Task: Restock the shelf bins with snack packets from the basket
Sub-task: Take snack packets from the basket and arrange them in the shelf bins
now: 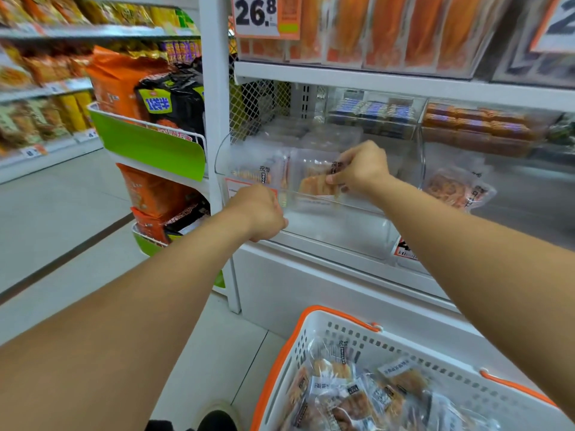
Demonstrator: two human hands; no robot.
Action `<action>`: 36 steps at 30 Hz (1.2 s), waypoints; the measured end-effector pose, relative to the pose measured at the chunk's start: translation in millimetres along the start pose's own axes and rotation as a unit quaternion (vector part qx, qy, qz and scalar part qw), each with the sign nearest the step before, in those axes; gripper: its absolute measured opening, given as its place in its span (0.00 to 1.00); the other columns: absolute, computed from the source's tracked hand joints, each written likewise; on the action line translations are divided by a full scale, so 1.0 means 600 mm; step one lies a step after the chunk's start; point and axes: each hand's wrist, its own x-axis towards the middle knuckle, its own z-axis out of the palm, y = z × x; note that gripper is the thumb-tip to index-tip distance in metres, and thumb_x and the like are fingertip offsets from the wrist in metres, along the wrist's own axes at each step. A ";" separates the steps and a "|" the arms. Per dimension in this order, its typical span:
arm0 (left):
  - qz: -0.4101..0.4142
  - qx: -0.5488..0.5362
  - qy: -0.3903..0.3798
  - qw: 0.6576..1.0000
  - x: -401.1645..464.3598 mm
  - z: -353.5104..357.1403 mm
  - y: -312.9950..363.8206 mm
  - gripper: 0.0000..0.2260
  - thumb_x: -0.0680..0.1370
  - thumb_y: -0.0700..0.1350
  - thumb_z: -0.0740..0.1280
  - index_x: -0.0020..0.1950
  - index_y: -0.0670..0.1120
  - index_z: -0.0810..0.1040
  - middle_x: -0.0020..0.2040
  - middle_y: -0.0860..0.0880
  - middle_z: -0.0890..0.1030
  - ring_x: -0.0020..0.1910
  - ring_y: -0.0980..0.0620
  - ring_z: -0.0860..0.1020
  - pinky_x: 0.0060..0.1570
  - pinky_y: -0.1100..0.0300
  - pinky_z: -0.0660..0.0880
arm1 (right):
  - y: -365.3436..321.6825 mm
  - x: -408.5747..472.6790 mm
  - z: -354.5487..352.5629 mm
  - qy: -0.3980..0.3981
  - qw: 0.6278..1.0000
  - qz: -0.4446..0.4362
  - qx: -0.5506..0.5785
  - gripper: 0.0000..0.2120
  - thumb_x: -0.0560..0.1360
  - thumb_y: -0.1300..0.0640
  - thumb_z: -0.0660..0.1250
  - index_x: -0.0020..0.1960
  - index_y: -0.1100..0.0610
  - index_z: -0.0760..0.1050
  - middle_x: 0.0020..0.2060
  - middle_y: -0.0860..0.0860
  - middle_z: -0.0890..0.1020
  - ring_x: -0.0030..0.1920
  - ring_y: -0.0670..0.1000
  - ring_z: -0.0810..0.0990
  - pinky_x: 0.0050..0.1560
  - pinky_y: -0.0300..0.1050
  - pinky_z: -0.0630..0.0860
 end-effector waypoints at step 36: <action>0.102 0.205 -0.325 0.918 -0.038 0.126 0.047 0.11 0.78 0.54 0.69 0.55 0.49 0.78 0.48 0.49 0.83 0.44 0.53 0.83 0.38 0.60 0.75 | 0.155 -0.322 -0.018 -0.030 0.948 -0.283 -0.141 0.09 0.75 0.52 0.72 0.51 0.55 0.76 0.42 0.46 0.77 0.39 0.48 0.75 0.42 0.45 0.73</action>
